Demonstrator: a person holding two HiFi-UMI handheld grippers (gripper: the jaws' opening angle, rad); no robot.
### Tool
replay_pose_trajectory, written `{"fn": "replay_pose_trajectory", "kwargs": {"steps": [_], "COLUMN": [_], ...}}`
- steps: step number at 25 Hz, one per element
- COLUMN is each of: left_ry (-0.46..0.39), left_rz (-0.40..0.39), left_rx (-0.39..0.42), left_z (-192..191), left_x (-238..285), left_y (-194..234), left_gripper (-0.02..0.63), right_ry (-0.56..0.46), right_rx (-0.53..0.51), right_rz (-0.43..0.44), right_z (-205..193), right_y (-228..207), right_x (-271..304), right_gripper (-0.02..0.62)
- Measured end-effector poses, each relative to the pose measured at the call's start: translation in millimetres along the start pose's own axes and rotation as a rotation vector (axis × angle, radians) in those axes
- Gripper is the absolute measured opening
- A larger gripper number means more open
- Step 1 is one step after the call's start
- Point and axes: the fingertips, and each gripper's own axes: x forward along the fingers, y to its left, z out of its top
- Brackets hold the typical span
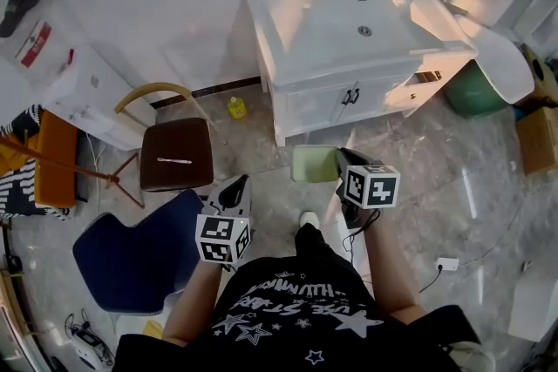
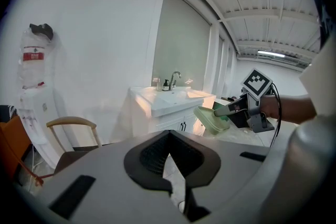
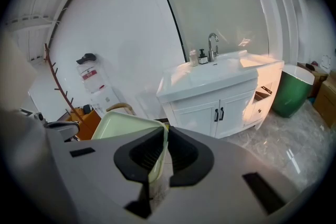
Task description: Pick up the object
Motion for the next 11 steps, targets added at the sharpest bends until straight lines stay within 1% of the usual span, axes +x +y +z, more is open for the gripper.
{"fn": "replay_pose_trajectory", "kwargs": {"steps": [4,7,11], "left_ry": [0.001,0.000,-0.002], "left_rz": [-0.014,-0.029,-0.039], "left_rx": [0.003,0.021,0.025], "left_z": [-13.2,-25.9,-40.2], "left_x": [-31.4,-54.6,-88.0], "left_y": [6.4,7.4,11.7], "left_gripper": [0.015,0.015,0.015], "right_ry": [-0.018,-0.022,-0.021], "right_rx": [-0.001,0.005,0.024], "right_rz": [-0.014,-0.022,-0.034], "right_z": [-15.5,-34.2,-61.0], "right_y": [26.3,43.7,65.1], "right_x": [-17.6,-32.1,-49.6], "right_gripper": [0.037,0.037,0.037]}}
